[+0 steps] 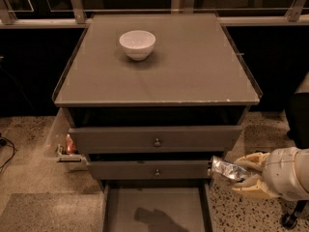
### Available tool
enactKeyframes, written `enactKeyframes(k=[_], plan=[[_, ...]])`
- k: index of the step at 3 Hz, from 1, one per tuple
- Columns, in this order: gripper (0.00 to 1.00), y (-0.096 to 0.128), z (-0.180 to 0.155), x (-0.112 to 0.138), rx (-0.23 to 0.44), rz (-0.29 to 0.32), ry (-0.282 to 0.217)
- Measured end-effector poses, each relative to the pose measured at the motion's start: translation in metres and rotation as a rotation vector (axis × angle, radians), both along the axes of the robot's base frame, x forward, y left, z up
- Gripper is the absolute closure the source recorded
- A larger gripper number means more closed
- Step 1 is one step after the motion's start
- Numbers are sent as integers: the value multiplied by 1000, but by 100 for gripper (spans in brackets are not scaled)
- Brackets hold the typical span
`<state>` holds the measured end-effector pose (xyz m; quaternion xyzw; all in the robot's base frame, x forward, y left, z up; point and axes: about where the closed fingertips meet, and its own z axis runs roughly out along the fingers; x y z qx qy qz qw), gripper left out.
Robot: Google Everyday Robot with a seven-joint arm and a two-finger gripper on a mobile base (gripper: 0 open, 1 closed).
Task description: Place redbull can into bottom drawer
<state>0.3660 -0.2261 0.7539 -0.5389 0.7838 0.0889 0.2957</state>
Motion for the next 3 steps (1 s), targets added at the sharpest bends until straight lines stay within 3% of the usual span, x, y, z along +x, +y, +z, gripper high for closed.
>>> enactKeyframes(k=[1, 2, 3], plan=[[100, 0, 0, 0, 0, 0, 0], [100, 8, -44, 17, 34, -39, 35], [100, 32, -132, 41, 106, -98, 118]])
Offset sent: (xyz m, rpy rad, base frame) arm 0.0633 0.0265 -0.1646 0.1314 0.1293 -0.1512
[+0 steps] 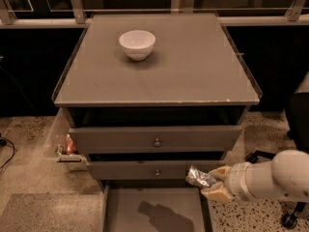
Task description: Place redbull can into bottom drawer
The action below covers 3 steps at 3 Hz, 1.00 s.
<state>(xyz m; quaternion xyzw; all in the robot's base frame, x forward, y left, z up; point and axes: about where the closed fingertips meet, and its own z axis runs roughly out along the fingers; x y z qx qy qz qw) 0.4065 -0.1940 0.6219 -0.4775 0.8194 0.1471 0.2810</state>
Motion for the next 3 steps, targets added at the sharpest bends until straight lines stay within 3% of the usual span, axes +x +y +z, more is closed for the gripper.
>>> enactKeyframes(k=[1, 2, 3], plan=[[100, 23, -71, 22, 61, -37, 24], [100, 42, -119, 32, 54, -29, -6], [100, 43, -162, 30, 47, -36, 8]])
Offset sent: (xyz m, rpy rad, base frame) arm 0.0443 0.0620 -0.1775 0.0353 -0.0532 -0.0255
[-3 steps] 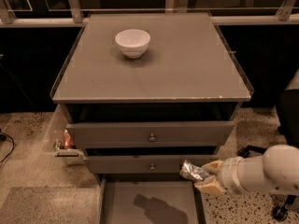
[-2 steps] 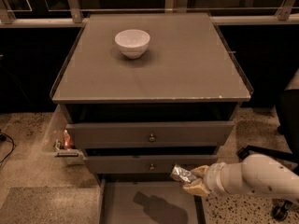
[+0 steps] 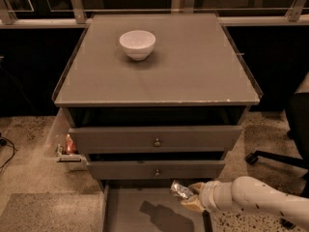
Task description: Place redbull can into bottom drawer
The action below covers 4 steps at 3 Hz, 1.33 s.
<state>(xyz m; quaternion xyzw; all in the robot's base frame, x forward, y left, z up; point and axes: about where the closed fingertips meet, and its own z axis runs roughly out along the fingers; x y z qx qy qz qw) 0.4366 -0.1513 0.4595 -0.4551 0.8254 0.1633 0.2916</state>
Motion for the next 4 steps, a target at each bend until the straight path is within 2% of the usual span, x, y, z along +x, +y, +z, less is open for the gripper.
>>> enactKeyframes(k=[1, 2, 4], plan=[[100, 0, 0, 0, 0, 0, 0], [100, 8, -25, -4, -7, 22, -6], [100, 18, -82, -4, 33, 58, -121]])
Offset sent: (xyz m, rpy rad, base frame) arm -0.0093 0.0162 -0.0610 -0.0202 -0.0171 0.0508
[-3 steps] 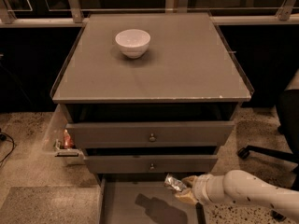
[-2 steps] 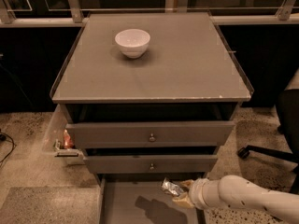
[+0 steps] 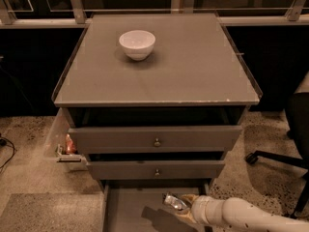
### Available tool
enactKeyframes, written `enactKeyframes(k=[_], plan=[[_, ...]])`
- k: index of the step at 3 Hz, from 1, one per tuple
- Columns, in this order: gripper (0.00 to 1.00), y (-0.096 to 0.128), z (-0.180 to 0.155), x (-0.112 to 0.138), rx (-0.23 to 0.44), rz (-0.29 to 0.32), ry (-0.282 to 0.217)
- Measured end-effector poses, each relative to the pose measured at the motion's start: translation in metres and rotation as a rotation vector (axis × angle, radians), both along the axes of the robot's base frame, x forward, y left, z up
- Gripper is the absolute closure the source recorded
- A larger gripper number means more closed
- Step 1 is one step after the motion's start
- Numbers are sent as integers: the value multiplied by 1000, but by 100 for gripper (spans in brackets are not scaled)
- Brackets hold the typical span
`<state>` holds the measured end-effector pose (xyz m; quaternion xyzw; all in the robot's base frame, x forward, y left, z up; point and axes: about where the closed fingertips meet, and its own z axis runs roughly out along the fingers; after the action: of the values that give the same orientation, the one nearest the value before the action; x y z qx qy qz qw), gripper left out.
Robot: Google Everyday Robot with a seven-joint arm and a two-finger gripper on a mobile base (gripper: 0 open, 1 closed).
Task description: Place redbull can into bottom drawer
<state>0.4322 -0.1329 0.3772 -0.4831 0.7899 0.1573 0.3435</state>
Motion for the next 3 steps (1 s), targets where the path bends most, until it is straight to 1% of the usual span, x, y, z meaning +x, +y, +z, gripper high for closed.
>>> enactKeyframes(k=[1, 2, 3], plan=[[100, -3, -29, -1, 32, 22, -47], [100, -10, -67, 2, 51, 18, -58], [100, -20, -116, 4, 52, -10, -8]])
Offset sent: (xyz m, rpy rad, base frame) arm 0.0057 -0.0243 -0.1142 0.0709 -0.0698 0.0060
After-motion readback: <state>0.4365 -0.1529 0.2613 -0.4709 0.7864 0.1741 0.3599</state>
